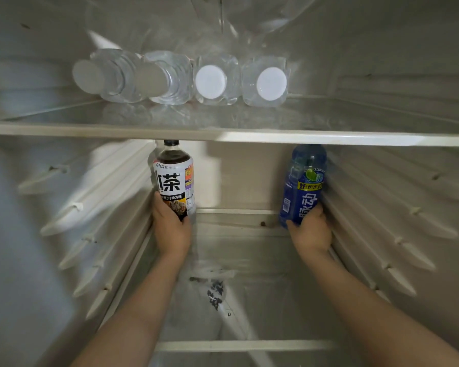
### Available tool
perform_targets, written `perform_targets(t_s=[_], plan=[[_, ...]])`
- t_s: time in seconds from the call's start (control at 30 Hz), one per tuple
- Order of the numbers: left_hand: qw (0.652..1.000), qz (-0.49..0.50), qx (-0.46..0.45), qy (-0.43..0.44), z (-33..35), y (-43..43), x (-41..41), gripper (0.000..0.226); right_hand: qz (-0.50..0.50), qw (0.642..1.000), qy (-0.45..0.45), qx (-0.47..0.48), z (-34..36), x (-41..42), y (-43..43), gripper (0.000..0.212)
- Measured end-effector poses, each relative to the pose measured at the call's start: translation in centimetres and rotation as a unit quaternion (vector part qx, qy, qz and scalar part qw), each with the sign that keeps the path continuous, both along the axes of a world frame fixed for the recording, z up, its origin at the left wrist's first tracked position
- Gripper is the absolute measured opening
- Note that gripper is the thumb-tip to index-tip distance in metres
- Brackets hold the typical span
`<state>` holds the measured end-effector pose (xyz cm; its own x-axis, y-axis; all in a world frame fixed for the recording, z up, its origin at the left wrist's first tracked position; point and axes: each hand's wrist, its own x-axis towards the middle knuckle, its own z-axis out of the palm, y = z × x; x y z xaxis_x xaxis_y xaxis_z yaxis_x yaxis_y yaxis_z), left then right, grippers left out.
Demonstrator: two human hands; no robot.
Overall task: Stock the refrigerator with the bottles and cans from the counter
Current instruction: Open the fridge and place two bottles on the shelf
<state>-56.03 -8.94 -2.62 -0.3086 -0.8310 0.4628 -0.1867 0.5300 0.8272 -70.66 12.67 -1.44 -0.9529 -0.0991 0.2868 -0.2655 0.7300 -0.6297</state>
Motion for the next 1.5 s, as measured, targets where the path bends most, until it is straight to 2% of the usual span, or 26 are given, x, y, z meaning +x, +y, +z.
perform_targets(t_s=[0.23, 0.37, 0.5, 0.63, 0.73, 0.83, 0.93, 1.0, 1.07, 1.17, 1.23, 1.3, 1.37, 1.5], plan=[[1.0, 0.021, 0.005, -0.006, 0.2, 0.4, -0.2, 0.085, -0.001, 1.0, -0.009, 0.005, 0.1, 0.2, 0.6, 0.075], [1.0, 0.005, 0.021, 0.007, 0.5, 0.7, 0.5, 0.082, 0.012, 0.999, -0.043, -0.011, -0.1, 0.9, 1.4, 0.058], [0.999, 0.01, -0.026, 0.029, 1.1, 2.9, 1.5, 0.075, 0.022, 0.998, -0.05, -0.041, -0.4, 2.6, 2.6, 0.045], [0.999, -0.027, -0.037, 0.013, 1.6, 6.5, 1.8, 0.076, 0.034, 0.998, -0.014, -0.056, -0.2, 5.1, 4.3, 0.047], [0.994, -0.092, -0.054, 0.02, 1.7, 9.6, 2.3, 0.062, 0.055, 0.998, -0.002, -0.04, -0.4, 7.3, 6.2, 0.049], [0.985, -0.152, -0.071, 0.034, 1.4, 12.6, 3.5, 0.048, 0.071, 0.997, 0.005, -0.019, -0.2, 10.1, 8.6, 0.042], [0.969, -0.233, -0.023, 0.08, 0.8, 16.1, 5.5, 0.039, 0.084, 0.994, 0.062, -0.036, 0.1, 14.1, 11.6, 0.03], [0.953, -0.281, -0.008, 0.117, 0.3, 18.9, 7.4, 0.034, 0.098, 0.987, 0.113, -0.05, 0.1, 17.6, 14.2, 0.024], [0.933, -0.33, -0.041, 0.134, -0.8, 22.0, 9.5, 0.031, 0.108, 0.981, 0.155, -0.034, -0.2, 21.7, 17.3, 0.021], [0.896, -0.415, -0.078, 0.135, -3.0, 27.5, 12.8, 0.029, 0.076, 0.985, 0.155, 0.005, -2.1, 28.2, 23.2, 0.017], [0.867, -0.481, -0.076, 0.11, -4.7, 31.6, 15.4, 0.028, 0.02, 0.992, 0.124, 0.013, -3.9, 33.2, 27.8, 0.018], [0.828, -0.553, -0.071, 0.053, -6.8, 35.9, 18.1, 0.024, -0.057, 0.995, 0.083, 0.018, -6.0, 38.7, 32.6, 0.018], [0.782, -0.617, -0.078, -0.044, -9.1, 40.0, 21.0, 0.022, -0.152, 0.987, 0.035, 0.03, -8.4, 45.0, 37.3, 0.019], [0.662, -0.695, -0.103, -0.261, -14.3, 47.6, 27.6, 0.024, -0.344, 0.935, -0.083, 0.033, -13.6, 58.7, 45.2, 0.021]])
